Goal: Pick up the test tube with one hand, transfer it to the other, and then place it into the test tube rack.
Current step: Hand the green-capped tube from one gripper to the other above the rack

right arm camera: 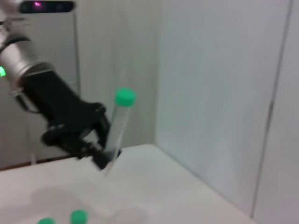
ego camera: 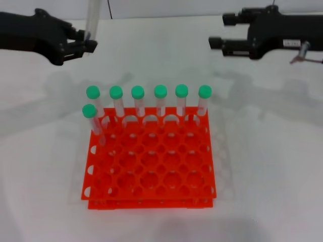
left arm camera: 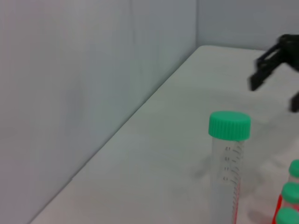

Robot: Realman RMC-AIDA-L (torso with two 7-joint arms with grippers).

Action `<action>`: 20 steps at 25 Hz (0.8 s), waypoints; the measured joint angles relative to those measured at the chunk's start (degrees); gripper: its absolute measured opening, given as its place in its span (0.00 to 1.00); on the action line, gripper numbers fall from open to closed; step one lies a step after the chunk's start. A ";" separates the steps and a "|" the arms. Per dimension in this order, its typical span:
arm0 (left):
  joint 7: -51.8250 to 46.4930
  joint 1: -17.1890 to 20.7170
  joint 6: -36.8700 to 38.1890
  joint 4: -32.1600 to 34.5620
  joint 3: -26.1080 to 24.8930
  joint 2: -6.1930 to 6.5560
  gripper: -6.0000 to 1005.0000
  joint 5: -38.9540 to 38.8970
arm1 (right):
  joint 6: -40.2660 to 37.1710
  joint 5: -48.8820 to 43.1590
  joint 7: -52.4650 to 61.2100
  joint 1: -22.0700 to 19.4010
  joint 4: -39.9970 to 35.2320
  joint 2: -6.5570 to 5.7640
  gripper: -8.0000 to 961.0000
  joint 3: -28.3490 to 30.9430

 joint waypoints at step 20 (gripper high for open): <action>23.82 0.13 -0.62 -18.48 -4.82 0.60 0.19 -13.12 | 0.08 3.87 1.06 4.13 5.95 -0.79 0.66 6.81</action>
